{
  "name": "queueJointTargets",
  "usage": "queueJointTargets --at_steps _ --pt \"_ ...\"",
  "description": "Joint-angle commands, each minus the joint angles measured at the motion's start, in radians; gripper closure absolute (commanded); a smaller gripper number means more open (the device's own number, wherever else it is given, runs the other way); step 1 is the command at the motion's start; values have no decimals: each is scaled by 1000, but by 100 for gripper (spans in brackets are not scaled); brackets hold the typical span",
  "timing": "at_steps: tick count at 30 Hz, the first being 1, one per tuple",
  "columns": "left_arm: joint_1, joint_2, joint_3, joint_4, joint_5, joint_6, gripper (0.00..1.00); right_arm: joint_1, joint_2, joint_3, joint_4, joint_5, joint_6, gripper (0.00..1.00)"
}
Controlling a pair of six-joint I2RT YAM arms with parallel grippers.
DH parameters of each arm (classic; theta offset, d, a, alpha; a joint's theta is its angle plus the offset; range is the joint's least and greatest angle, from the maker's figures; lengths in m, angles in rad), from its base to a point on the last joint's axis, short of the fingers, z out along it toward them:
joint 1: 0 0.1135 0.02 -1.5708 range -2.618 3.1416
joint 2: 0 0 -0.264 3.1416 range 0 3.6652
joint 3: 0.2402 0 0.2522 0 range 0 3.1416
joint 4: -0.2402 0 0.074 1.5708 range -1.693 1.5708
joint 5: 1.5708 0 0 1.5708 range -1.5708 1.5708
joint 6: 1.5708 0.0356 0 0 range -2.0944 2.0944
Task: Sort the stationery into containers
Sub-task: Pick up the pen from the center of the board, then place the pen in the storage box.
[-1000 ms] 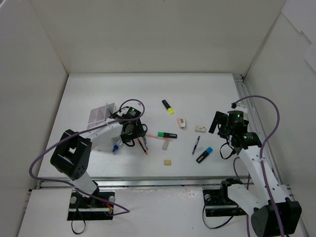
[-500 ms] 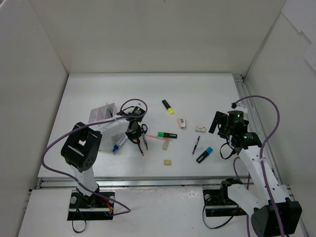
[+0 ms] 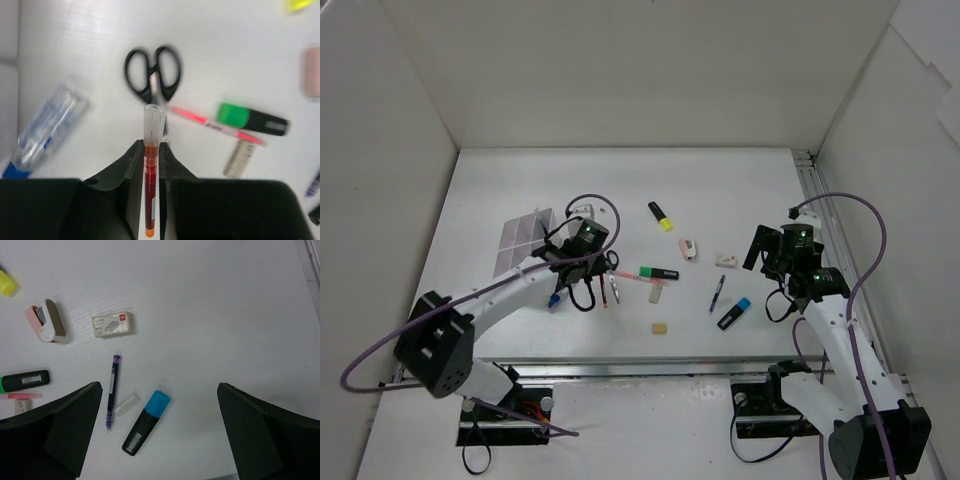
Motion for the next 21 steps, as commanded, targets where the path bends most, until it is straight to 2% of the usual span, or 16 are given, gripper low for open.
queueJointTargets --at_steps 1,2,4,6,9,11,13,16,21 --pt "-7 -181 -84 352 -16 270 100 5 -12 12 21 6 -6 2" --pt "3 -218 -110 432 3 392 100 5 -11 14 21 4 -9 2" --pt "28 -315 -149 552 -3 477 100 6 -9 12 21 6 -13 2" --pt "94 -393 -167 662 43 635 100 8 -8 15 22 10 -13 2" --pt "195 -452 -206 811 167 849 100 6 -3 20 21 3 -17 2" --pt "283 -449 -210 859 304 923 100 6 -3 18 22 -5 -22 2" --pt "347 -430 -178 887 451 971 100 9 -6 20 22 -8 -25 2" --pt "449 -358 -123 904 563 987 100 6 -6 15 22 4 -23 2" --pt "520 -216 -74 959 567 926 100 6 2 25 21 23 -31 2"
